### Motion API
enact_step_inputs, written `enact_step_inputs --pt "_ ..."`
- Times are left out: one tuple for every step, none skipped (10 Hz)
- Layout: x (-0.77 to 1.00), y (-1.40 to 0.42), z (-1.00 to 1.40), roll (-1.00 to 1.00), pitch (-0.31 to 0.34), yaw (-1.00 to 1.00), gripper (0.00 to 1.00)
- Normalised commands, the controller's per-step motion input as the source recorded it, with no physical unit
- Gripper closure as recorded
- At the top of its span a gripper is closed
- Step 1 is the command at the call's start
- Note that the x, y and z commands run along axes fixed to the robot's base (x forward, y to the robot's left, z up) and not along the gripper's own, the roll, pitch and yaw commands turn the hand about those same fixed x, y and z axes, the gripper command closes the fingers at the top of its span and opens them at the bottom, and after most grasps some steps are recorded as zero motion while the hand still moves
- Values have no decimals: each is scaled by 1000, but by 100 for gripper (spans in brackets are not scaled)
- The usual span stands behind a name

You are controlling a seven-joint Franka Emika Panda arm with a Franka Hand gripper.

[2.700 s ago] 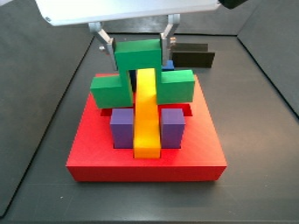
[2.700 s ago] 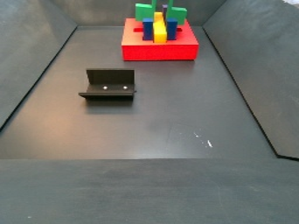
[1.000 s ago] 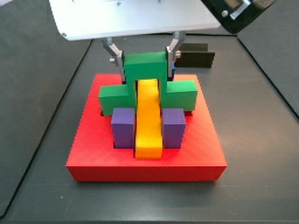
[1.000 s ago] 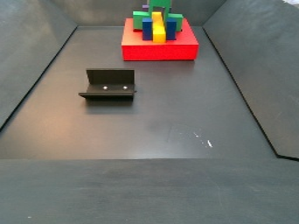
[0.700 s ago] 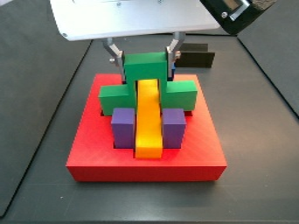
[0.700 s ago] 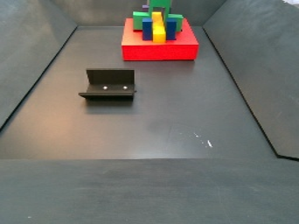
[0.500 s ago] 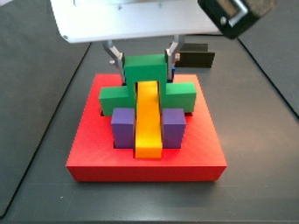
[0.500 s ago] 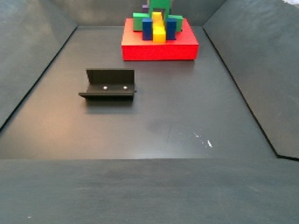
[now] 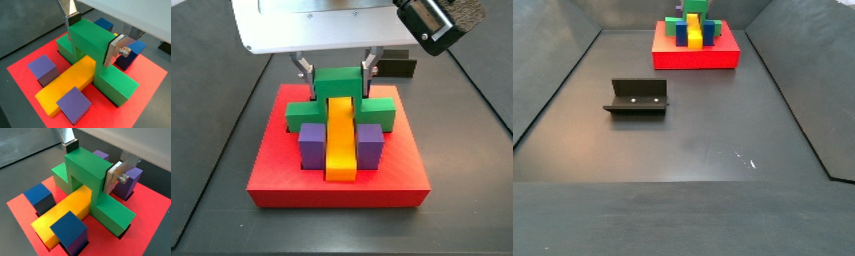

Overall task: Pick up the green object. Move up. Place the green object on the fixture. Regrasp the green object. Move to above the board. Insert the green object.
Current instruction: Insert the green object.

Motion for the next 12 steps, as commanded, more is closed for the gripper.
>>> enact_step_inputs --pt "-191 14 -80 -20 -24 0 100" --pt "-171 0 -77 0 -16 -14 100" --pt "-200 0 -43 0 0 -9 100" --pt "-177 0 -14 0 -7 -3 100" --pt "0 0 -31 13 0 0 100" --pt "49 -74 -71 59 0 0 100" --pt "0 0 0 23 0 0 100" --pt "49 -129 -363 211 141 0 100" --pt "206 -120 -437 209 303 -11 100" --pt "246 -23 -480 191 294 -54 100" --pt "240 0 -580 203 240 -97 100" --pt "209 0 -617 210 217 -89 100"
